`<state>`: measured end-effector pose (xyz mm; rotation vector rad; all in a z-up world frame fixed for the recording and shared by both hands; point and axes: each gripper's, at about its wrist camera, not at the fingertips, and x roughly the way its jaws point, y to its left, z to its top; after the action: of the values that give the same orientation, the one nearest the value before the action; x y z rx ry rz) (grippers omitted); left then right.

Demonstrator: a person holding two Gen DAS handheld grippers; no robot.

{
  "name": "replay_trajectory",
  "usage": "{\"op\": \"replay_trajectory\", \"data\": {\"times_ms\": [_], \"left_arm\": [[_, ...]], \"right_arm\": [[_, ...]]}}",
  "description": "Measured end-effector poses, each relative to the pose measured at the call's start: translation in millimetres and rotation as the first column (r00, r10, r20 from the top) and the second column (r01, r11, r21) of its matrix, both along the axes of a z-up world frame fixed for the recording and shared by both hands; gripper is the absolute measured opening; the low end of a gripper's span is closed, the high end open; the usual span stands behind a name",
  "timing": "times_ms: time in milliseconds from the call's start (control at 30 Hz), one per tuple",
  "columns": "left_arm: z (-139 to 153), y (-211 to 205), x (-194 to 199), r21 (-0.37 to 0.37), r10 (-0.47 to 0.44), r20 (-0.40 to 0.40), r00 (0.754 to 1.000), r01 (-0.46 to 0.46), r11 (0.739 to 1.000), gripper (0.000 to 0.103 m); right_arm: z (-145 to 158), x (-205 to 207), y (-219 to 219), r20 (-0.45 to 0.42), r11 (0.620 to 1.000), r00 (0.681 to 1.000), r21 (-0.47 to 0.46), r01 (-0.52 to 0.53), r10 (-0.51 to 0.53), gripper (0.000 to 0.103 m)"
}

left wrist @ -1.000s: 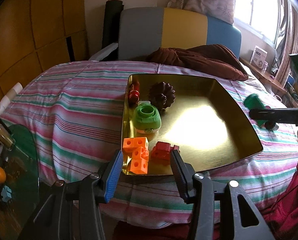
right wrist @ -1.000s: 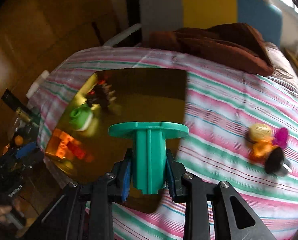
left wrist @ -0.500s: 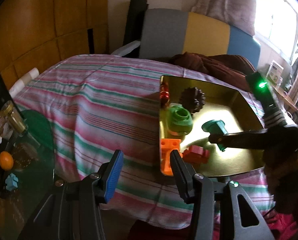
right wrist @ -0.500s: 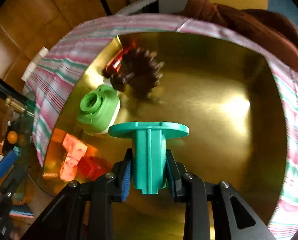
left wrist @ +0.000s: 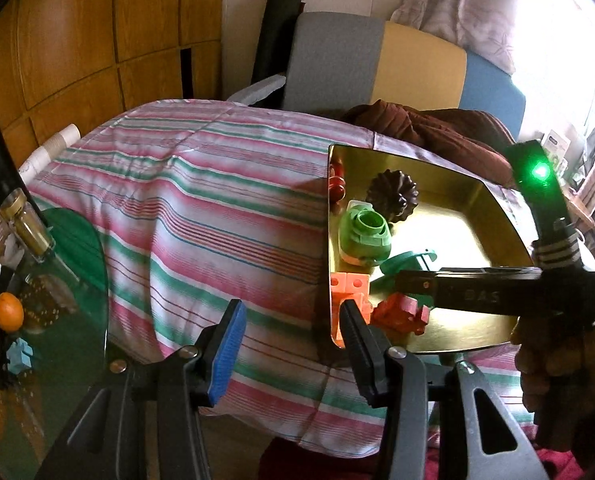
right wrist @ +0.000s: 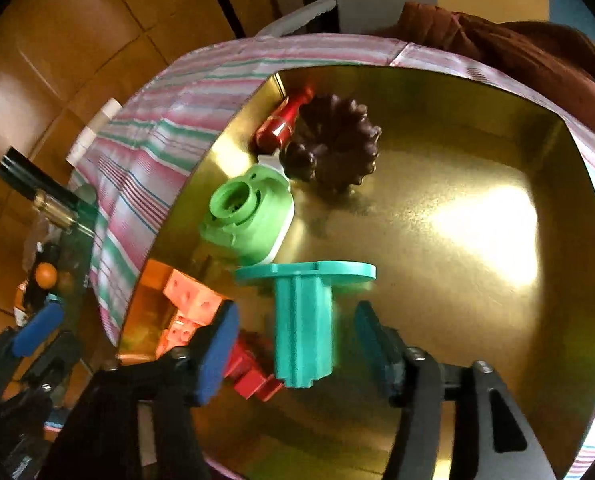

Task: Organize rigid objects
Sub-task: 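Lower the teal stand into the tray and open the right gripper, then move the right tool back to the remaining toys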

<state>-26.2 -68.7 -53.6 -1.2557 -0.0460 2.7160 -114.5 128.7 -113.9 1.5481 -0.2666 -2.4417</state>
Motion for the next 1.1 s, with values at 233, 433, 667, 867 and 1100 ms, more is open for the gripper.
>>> {"op": "replay_trajectory", "data": {"times_ms": [233,433,667,867,1100], "left_arm": [[7,8,4,-0.015,-0.022,-0.015,1.000,0.022,1.000,0.049],[12,17,8,-0.031,-0.047,-0.029,0.998,0.046,0.998,0.049],[16,24,12,-0.040,-0.067,-0.033,0.997,0.066,0.997,0.049],[18,31,14,-0.050,-0.086,-0.037,0.996,0.084,0.995,0.049],[23,43,16,-0.068,-0.118,-0.045,0.992,0.115,0.991,0.049]], "right_arm": [[14,14,8,-0.036,1.000,0.999,0.020,0.019,-0.019,0.073],[24,25,13,-0.083,0.998,0.996,0.060,0.034,-0.029,0.077],[38,39,24,-0.146,0.994,0.988,0.087,0.061,-0.048,0.078],[48,49,40,-0.180,0.991,0.981,0.096,0.088,-0.069,0.082],[59,59,74,-0.211,0.982,0.971,0.127,0.139,-0.111,0.088]]}}
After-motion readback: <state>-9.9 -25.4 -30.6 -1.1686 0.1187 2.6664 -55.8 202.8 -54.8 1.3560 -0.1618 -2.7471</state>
